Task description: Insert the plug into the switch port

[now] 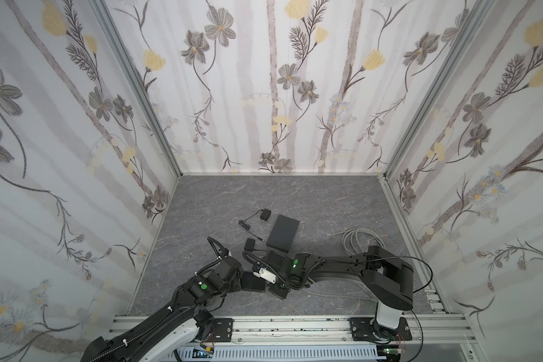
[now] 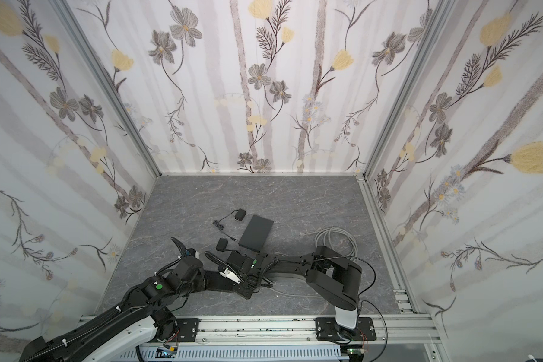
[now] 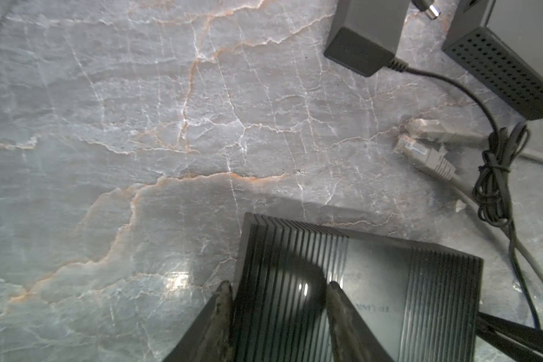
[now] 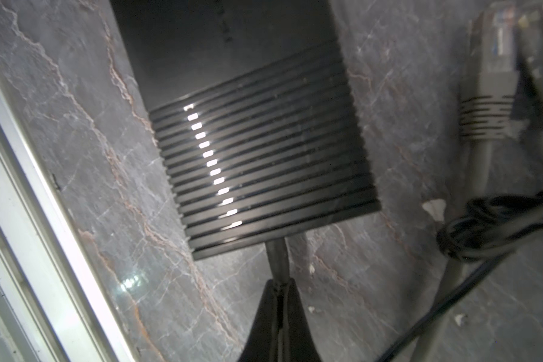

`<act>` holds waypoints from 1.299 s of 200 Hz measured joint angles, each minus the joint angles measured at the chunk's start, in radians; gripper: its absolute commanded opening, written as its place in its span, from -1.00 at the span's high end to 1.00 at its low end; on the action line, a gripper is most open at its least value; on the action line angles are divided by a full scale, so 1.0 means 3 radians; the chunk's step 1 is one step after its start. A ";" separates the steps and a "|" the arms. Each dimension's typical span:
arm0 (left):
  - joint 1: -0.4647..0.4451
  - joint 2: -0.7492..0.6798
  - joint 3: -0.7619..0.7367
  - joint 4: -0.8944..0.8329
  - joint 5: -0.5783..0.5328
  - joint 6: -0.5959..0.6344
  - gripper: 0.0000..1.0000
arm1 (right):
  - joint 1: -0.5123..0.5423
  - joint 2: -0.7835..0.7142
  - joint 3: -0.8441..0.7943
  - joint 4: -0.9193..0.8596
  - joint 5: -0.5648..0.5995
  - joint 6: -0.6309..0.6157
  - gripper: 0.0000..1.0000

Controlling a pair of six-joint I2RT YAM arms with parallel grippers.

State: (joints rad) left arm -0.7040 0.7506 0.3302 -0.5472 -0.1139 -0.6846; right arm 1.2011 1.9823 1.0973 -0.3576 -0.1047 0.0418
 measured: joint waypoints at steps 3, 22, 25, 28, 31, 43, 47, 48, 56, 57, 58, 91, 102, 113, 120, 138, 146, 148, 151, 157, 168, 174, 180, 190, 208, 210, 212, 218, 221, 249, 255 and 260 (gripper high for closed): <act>0.0001 0.0025 0.0015 -0.0006 -0.0017 0.0001 0.03 | 0.0000 0.0000 0.0000 0.0022 0.0008 -0.0006 1.00; 0.0023 0.0165 0.0098 -0.0011 -0.0076 0.0019 0.03 | -0.0003 0.0000 0.0000 0.0066 0.0036 -0.0093 0.78; 0.0025 0.0186 0.0111 -0.0011 -0.0085 0.0025 0.03 | -0.0003 0.0000 -0.0003 0.0070 0.0038 -0.0098 0.77; 0.0027 0.0207 0.0125 -0.0011 -0.0090 0.0031 0.03 | -0.0003 -0.0001 -0.0008 0.0080 0.0041 -0.0108 0.76; 0.0029 0.0225 0.0136 -0.0011 -0.0095 0.0034 0.03 | -0.0003 -0.0005 -0.0019 0.0098 0.0041 -0.0118 0.76; 0.0037 0.0291 0.0187 0.0001 -0.0057 0.0051 0.01 | -0.0001 -0.0020 -0.0065 0.0322 0.0036 -0.0150 0.72; 0.0037 0.0310 0.0205 -0.0011 -0.0079 0.0075 -0.01 | 0.0000 -0.0032 -0.0080 0.0389 0.0039 -0.0167 0.71; 0.0038 0.0314 0.0209 -0.0011 -0.0083 0.0076 -0.01 | 0.0000 -0.0036 -0.0083 0.0399 0.0038 -0.0172 0.71; 0.0071 0.0348 0.0243 -0.0018 -0.0108 0.0083 -0.02 | 0.0000 -0.0065 -0.0126 0.0510 0.0036 -0.0182 0.71; 0.0072 0.0351 0.0247 -0.0019 -0.0113 0.0085 -0.02 | 0.0000 -0.0066 -0.0128 0.0516 0.0036 -0.0183 0.71; 0.0074 0.0354 0.0251 -0.0020 -0.0118 0.0086 -0.02 | -0.0001 -0.0070 -0.0134 0.0532 0.0036 -0.0186 0.72; 0.0131 0.0431 0.0312 -0.0031 -0.0154 0.0112 -0.03 | -0.0009 -0.0075 -0.0259 0.0783 0.0011 -0.0230 0.73; 0.0140 0.0450 0.0320 -0.0031 -0.0154 0.0113 -0.04 | -0.0009 -0.0075 -0.0271 0.0806 0.0000 -0.0240 0.69; 0.0141 0.0459 0.0333 -0.0031 -0.0158 0.0113 -0.06 | -0.0009 -0.0079 -0.0282 0.0830 -0.0008 -0.0245 0.59; 0.0142 0.0460 0.0345 -0.0031 -0.0156 0.0112 -0.07 | -0.0009 -0.0088 -0.0295 0.0858 -0.0014 -0.0254 0.55; 0.0142 0.0436 0.0356 -0.0031 -0.0158 0.0112 -0.19 | -0.0009 -0.0135 -0.0347 0.0917 -0.0009 -0.0264 0.50; 0.0142 0.0411 0.0359 -0.0031 -0.0149 0.0109 -0.24 | -0.0009 -0.0167 -0.0378 0.0954 -0.0005 -0.0266 0.47; 0.0142 0.0404 0.0359 -0.0032 -0.0146 0.0108 -0.25 | -0.0010 -0.0175 -0.0385 0.0961 -0.0004 -0.0266 0.46; 0.0142 0.0392 0.0360 -0.0034 -0.0142 0.0106 -0.28 | -0.0011 -0.0188 -0.0397 0.0977 -0.0003 -0.0266 0.45; 0.0142 0.0365 0.0362 -0.0037 -0.0136 0.0100 -0.31 | -0.0017 -0.0220 -0.0426 0.1010 -0.0001 -0.0266 0.43; 0.0141 0.0314 0.0373 -0.0037 -0.0064 0.0078 -0.33 | -0.0028 -0.0281 -0.0490 0.1157 -0.0003 -0.0264 0.42; 0.0136 0.0281 0.0380 -0.0036 0.0010 0.0072 -0.34 | -0.0034 -0.0324 -0.0525 0.1275 0.0003 -0.0264 0.41; 0.0127 0.0245 0.0381 -0.0036 0.0033 0.0064 -0.34 | -0.0039 -0.0381 -0.0568 0.1371 0.0017 -0.0263 0.38; 0.0132 0.0182 0.0384 -0.0036 0.0062 0.0041 -0.34 | -0.0048 -0.0488 -0.0661 0.1494 0.0037 -0.0253 0.32; 0.0134 0.0122 0.0441 -0.0062 0.0078 0.0009 -0.35 | -0.0083 -0.0715 -0.0881 0.1649 0.0100 -0.0230 0.27; 0.0134 0.0118 0.0451 -0.0064 0.0080 0.0009 -0.35 | -0.0090 -0.0750 -0.0912 0.1663 0.0102 -0.0220 0.26; 0.0134 0.0116 0.0462 -0.0065 0.0083 0.0009 -0.35 | -0.0095 -0.0772 -0.0930 0.1672 0.0109 -0.0216 0.26; 0.0134 0.0114 0.0496 -0.0069 0.0083 0.0009 -0.36 | -0.0121 -0.0874 -0.1006 0.1691 0.0126 -0.0197 0.27; 0.0134 0.0116 0.0511 -0.0071 0.0083 0.0009 -0.36 | -0.0130 -0.0921 -0.1039 0.1701 0.0134 -0.0186 0.27; 0.0140 0.0240 0.0688 -0.0086 0.0080 0.0036 -0.38 | -0.0289 -0.1572 -0.1527 0.1926 0.0280 -0.0033 0.03; 0.0140 0.0306 0.0736 -0.0084 0.0076 0.0075 -0.37 | -0.0336 -0.1752 -0.1659 0.2015 0.0326 0.0031 -0.13; 0.0141 0.0369 0.0776 -0.0084 0.0069 0.0103 -0.36 | -0.0378 -0.1905 -0.1776 0.2096 0.0384 0.0074 -0.24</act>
State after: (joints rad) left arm -0.6617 0.8612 0.5629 -0.5724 -0.0933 -0.6537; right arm 1.0878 1.4109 0.5644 0.2710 0.0105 0.0639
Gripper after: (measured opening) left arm 0.688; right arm 0.469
